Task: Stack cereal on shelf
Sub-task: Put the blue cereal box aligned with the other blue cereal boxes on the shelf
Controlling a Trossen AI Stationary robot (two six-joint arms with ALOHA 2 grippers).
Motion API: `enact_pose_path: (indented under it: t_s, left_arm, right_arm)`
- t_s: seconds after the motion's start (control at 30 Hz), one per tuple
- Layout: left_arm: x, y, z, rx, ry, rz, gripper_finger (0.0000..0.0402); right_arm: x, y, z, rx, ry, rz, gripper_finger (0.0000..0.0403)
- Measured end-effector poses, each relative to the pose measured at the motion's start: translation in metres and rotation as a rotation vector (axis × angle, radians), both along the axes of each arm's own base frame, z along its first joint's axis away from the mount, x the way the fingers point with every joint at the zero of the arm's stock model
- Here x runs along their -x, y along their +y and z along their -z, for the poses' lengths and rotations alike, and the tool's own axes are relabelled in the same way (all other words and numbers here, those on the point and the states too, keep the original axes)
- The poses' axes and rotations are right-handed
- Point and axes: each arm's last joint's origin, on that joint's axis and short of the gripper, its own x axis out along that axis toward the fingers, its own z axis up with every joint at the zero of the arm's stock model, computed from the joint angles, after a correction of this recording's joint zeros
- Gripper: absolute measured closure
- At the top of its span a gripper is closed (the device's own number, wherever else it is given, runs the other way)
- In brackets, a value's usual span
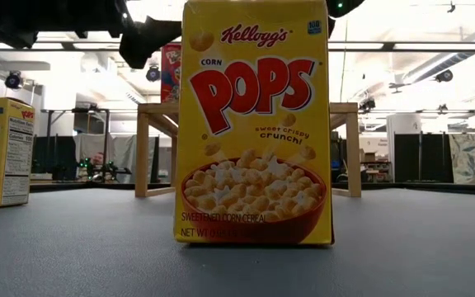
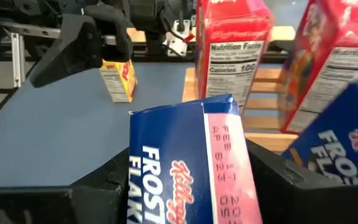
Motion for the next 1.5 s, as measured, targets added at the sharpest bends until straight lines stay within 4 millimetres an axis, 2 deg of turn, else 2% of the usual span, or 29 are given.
enact_pose_path:
  t_s: [0.2,0.57,1.33,1.5]
  left_arm:
    - [0.000,0.000,0.001,-0.002,0.004,0.007,0.0067]
    - [-0.001,0.000,0.002,0.000,0.011,0.008,0.0067]
    - [-0.001,0.000,0.002,0.030,0.008,0.010,0.0067]
    - [-0.001,0.000,0.002,0.030,0.011,0.010,0.0067]
  right_arm:
    - [-0.003,-0.001,0.002,-0.018,0.011,0.004,0.0207]
    - [0.008,0.003,-0.009,0.001,0.026,0.059,0.0206]
    - [0.002,0.002,-0.002,-0.022,0.041,0.057,0.0206]
    - [0.002,0.002,-0.002,-0.021,0.039,0.058,0.0186]
